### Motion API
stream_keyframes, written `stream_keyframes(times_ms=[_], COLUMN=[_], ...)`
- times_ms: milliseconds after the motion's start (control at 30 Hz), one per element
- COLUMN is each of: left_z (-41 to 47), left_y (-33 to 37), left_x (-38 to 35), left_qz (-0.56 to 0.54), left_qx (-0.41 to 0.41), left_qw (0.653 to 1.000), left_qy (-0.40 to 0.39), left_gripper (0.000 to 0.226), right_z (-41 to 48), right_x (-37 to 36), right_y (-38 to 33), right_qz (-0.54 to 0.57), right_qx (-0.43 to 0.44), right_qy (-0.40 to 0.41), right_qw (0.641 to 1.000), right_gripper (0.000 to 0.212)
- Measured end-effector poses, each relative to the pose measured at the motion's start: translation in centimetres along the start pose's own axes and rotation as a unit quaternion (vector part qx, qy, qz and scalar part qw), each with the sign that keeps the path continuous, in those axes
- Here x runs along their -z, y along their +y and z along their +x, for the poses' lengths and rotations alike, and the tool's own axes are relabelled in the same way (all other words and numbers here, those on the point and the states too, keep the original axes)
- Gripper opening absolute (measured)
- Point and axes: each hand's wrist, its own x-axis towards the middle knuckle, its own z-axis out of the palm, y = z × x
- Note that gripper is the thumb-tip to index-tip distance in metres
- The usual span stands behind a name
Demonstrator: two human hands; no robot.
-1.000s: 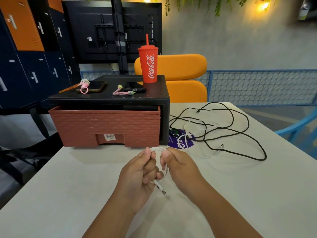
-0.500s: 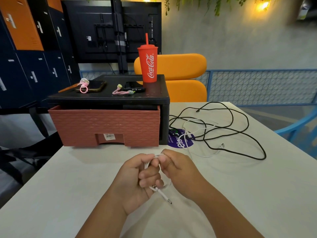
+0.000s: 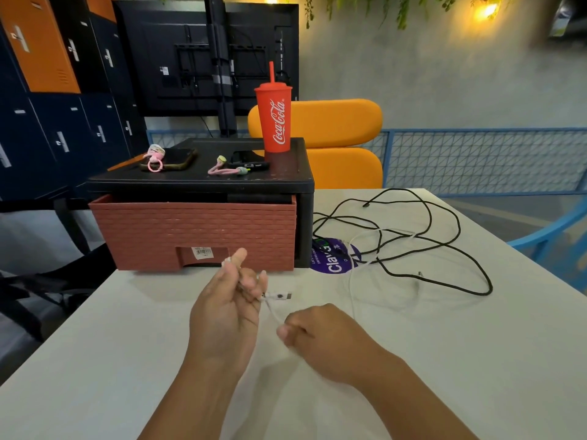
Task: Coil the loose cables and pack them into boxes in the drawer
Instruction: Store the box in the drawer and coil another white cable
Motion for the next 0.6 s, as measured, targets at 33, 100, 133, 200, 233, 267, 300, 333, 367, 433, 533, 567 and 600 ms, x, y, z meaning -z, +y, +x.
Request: stream_keyframes(times_ms=[33,100,133,200,233,267,300,333,367,433,533,567,600], left_z=[-0.1,-0.3,-0.3,-0.5,-0.4,-0.3,-0.3,-0.3,-0.3,-0.6,-1.3,-1.6,-1.8], left_y=[-0.3,-0.8,-1.0,-1.6,-1.8,-2.1,-2.4,-2.6,-2.6,-2.2,-1.6,-1.4,-1.1], left_x=[0.0,0.1,0.1,0.3,0.6,0.8,1.1,1.3,1.3,0.8,-0.2,-0.4,-0.7], left_qz=[0.049,0.191,0.268,0.389,0.432,0.467,0.487,0.492,0.482,0.429,0.372,0.345,0.313], left_qx=[-0.029,-0.085,-0.109,-0.143,-0.149,-0.145,-0.132,-0.112,-0.087,-0.028,0.051,0.069,0.082], left_qw=[0.998,0.978,0.957,0.909,0.888,0.869,0.858,0.854,0.861,0.892,0.914,0.922,0.932], left_qy=[-0.003,-0.014,-0.020,-0.035,-0.049,-0.071,-0.099,-0.123,-0.138,-0.138,-0.153,-0.162,-0.165], left_gripper=[0.030,0.035,0.044,0.041,0.032,0.026,0.024,0.022,0.022,0.029,0.042,0.042,0.040], right_z=[0.0,-0.2,-0.3,-0.6,-0.7,-0.9,-1.0,-1.1,-1.1,-1.1,-1.1,-1.0,-1.0], right_x=[0.0,0.2,0.4,0.7,0.9,1.1,1.3,1.6,1.9,2.6,3.0,3.0,3.0], right_y=[-0.1,-0.3,-0.4,-0.8,-1.0,-1.2,-1.3,-1.4,-1.4,-1.1,-0.8,-0.7,-0.5], right_qz=[-0.010,-0.024,-0.032,-0.052,-0.063,-0.071,-0.071,-0.060,-0.032,0.072,0.191,0.213,0.231], right_qx=[0.003,0.004,0.010,0.035,0.051,0.066,0.078,0.085,0.080,0.044,0.014,0.014,0.015], right_qy=[-0.011,-0.034,-0.046,-0.056,-0.048,-0.033,-0.012,0.009,0.033,0.084,0.153,0.169,0.183], right_qw=[1.000,0.999,0.998,0.996,0.996,0.995,0.994,0.995,0.996,0.993,0.970,0.962,0.956], right_gripper=[0.047,0.050,0.050,0.048,0.046,0.043,0.039,0.035,0.032,0.027,0.033,0.031,0.030])
